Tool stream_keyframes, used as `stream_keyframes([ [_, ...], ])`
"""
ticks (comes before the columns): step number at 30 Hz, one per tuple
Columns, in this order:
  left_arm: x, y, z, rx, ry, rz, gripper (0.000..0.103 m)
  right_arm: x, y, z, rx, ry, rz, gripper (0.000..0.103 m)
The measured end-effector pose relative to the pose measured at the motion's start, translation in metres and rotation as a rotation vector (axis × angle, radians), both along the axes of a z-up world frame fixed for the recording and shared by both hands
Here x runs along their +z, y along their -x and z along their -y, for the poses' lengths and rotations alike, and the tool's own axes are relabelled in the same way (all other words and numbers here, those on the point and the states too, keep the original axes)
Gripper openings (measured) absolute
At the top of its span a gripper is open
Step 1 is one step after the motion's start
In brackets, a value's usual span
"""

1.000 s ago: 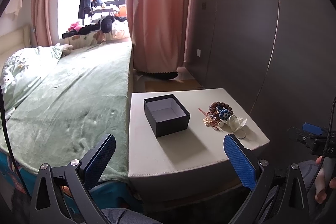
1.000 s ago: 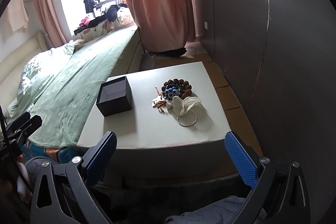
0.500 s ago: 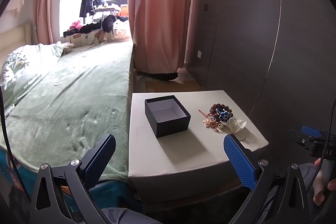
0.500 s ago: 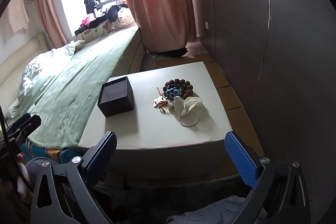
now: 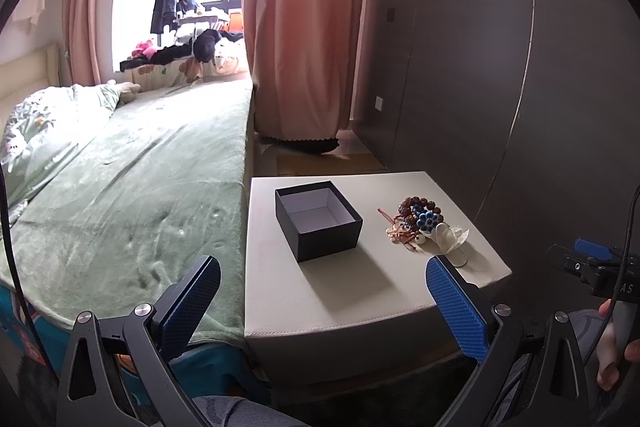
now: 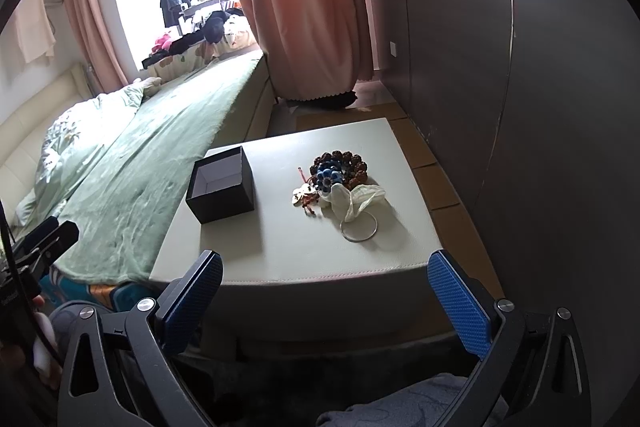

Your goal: Organize jewelry

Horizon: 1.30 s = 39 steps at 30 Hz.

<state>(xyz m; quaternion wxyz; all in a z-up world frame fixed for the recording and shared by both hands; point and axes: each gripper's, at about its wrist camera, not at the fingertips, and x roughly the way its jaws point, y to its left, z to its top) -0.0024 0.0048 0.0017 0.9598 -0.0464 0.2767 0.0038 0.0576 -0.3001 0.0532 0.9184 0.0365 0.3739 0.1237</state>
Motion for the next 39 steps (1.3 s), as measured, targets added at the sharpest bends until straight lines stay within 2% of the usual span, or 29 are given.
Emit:
stream_keyframes([
  [9,-0.002,0.0,0.002,-0.006,-0.003,-0.005,0.102,0.0,0.0,0.0,-0.002,-0.001,0.001,0.103],
  [12,-0.004,-0.007,0.003,-0.003,-0.009,-0.035,0.102,-0.001,0.0,0.0,-0.002,-0.008,-0.004,0.103],
  [20,-0.005,-0.02,0.009,-0.058,-0.026,-0.065,0.102,-0.017,-0.018,0.017,-0.034,-0.046,-0.075,0.103],
  [31,0.001,-0.067,0.027,-0.123,-0.02,-0.095,0.102,-0.014,-0.053,0.036,-0.056,-0.151,-0.063,0.103],
  [36,0.006,-0.097,0.036,-0.144,-0.01,-0.1,0.102,-0.01,-0.079,0.037,-0.071,-0.151,-0.06,0.103],
  [37,0.007,-0.102,0.037,-0.144,-0.008,-0.106,0.101,-0.011,-0.084,0.038,-0.067,-0.163,-0.068,0.103],
  [39,0.006,-0.116,0.041,-0.158,0.002,-0.132,0.093,-0.013,-0.097,0.042,-0.066,-0.211,-0.091,0.103],
])
